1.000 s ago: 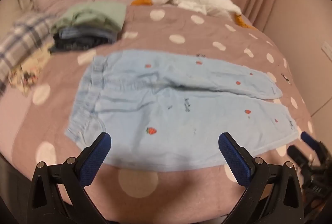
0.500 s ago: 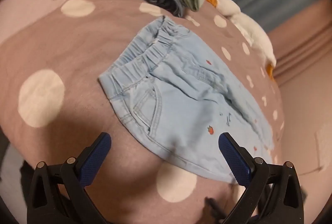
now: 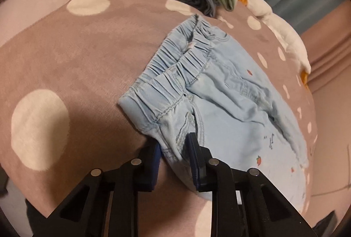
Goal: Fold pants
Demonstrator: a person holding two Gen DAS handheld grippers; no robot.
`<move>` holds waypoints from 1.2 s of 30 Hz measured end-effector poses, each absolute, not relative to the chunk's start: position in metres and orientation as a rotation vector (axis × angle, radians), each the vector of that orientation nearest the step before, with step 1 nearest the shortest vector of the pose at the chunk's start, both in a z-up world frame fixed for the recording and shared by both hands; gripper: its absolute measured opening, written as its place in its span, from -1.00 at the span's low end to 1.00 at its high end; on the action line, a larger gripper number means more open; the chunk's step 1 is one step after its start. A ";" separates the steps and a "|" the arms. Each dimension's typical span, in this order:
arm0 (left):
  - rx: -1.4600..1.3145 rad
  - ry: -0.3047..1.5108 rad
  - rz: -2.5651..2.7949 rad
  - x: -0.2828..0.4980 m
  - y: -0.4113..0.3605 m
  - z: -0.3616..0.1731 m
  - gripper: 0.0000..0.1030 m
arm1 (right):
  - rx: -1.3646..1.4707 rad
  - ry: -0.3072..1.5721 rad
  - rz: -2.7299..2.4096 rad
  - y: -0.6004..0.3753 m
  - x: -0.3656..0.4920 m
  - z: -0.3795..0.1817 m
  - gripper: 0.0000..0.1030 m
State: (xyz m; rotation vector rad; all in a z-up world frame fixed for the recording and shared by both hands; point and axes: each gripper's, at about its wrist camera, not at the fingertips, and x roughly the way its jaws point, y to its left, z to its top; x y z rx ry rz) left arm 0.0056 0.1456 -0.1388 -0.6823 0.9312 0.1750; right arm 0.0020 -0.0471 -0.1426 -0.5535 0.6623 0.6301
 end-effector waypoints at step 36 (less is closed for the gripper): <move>-0.119 0.945 0.083 0.021 0.070 -0.137 -0.15 | -0.163 0.916 0.479 -0.127 0.057 -0.143 -0.19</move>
